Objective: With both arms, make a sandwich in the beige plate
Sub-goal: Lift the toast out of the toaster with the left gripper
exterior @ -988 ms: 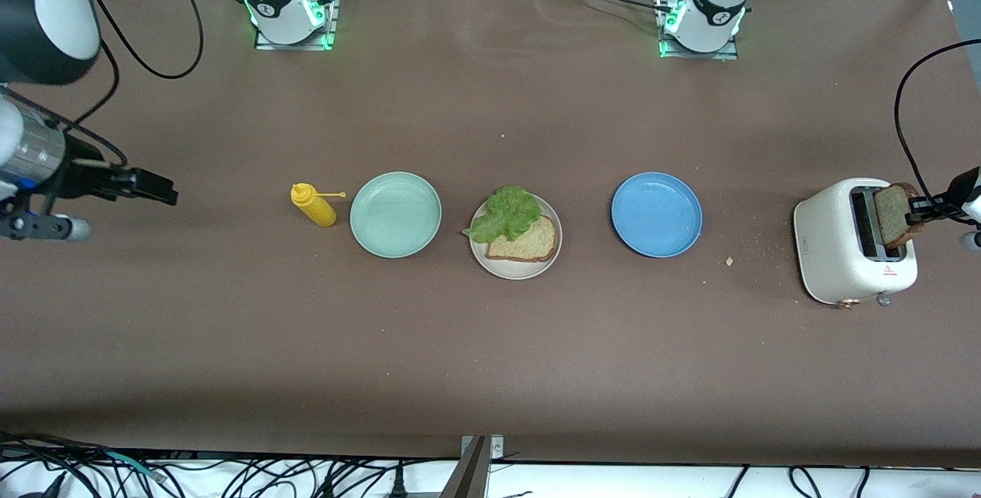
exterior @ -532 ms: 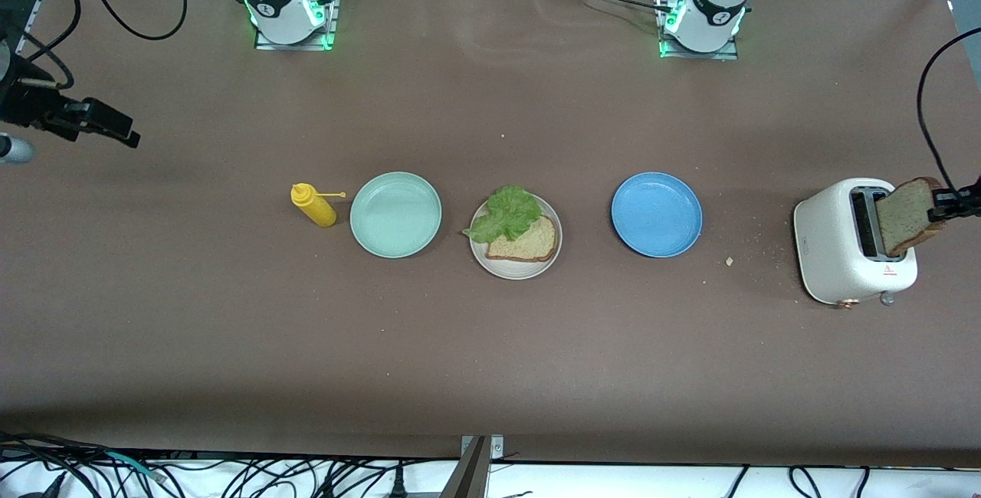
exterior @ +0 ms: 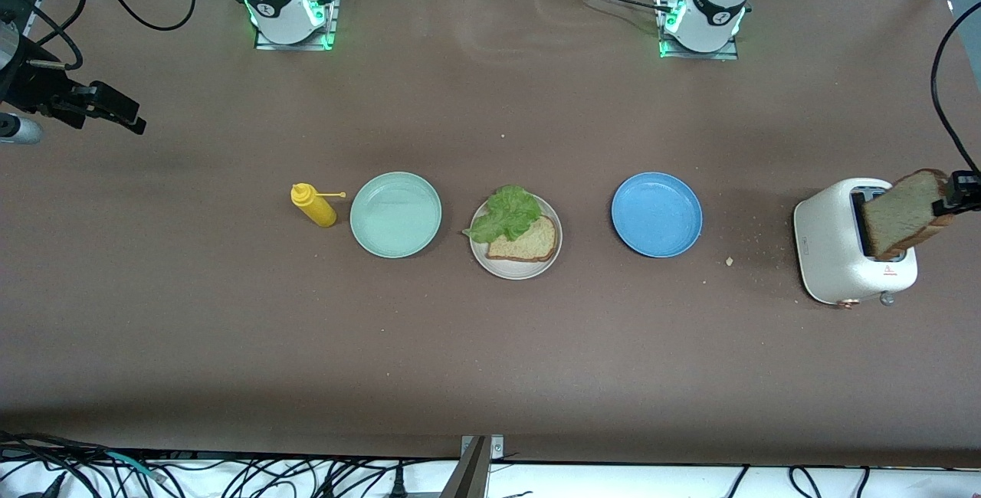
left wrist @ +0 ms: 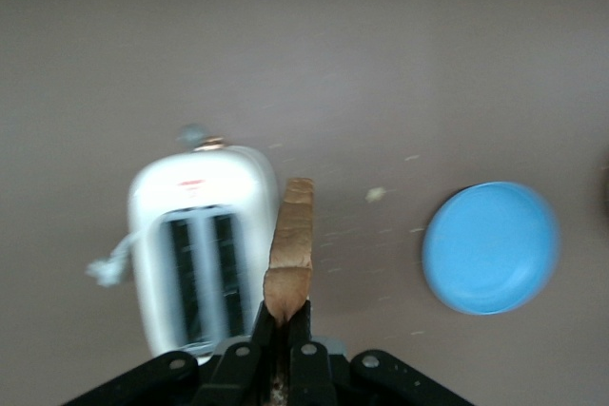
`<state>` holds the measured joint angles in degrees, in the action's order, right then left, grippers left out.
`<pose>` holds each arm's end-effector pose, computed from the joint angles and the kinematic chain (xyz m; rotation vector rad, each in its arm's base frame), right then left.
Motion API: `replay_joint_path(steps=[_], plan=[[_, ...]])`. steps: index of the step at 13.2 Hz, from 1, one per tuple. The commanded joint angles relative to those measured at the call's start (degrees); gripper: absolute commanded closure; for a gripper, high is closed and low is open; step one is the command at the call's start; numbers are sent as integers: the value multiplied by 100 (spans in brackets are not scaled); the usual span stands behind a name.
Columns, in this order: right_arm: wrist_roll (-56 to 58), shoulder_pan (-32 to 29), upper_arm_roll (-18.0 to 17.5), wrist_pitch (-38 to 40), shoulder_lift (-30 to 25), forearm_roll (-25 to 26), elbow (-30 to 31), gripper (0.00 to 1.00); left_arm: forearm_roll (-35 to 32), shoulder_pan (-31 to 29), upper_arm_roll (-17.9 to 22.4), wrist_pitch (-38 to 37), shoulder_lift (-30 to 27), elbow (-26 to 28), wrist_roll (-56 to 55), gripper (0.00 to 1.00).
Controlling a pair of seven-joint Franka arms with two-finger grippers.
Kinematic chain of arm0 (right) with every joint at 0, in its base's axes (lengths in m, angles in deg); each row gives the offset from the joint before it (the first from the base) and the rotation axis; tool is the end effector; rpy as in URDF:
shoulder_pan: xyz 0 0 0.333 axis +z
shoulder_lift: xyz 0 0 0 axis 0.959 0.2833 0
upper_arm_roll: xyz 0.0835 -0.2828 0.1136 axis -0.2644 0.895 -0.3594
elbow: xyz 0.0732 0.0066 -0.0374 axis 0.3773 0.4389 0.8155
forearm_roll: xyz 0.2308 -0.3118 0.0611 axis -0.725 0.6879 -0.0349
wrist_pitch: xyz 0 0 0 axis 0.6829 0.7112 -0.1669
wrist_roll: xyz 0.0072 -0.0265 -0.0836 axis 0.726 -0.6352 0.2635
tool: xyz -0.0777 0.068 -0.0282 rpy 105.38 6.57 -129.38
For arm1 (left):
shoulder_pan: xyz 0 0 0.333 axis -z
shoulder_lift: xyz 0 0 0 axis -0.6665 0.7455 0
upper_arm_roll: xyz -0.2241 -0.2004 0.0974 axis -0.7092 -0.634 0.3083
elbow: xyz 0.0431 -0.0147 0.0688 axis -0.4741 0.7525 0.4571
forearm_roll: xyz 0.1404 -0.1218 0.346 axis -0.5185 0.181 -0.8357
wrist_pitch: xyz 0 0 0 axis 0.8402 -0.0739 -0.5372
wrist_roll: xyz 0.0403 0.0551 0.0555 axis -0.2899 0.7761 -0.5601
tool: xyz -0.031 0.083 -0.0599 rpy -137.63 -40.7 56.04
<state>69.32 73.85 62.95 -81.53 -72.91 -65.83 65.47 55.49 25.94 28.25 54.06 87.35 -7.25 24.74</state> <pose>0.5362 -0.0141 0.5838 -3.1088 0.1569 0.0397 0.6184 0.1531 0.5357 2.9560 -0.1526 0.0078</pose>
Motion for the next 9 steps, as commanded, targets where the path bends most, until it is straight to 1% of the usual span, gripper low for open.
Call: replay_joint_path(steps=[1,3,6,8,9], plan=[[57,-57,-90,227,152,118,-276,0,759,274,-6,-284,253,-162,90,100],[48,-66,-81,228,161,153,-276,0,1330,722,-6,-329,498,-136,-50,100],[57,-57,-89,184,187,215,-267,0,1884,1215,-6,-460,797,-118,-42,100],[39,57,-98,175,187,224,-267,0,2262,1487,-6,-522,1043,-110,-42,100],[39,57,-90,192,187,224,-267,0,2360,1646,-6,-522,1167,-110,-51,100]])
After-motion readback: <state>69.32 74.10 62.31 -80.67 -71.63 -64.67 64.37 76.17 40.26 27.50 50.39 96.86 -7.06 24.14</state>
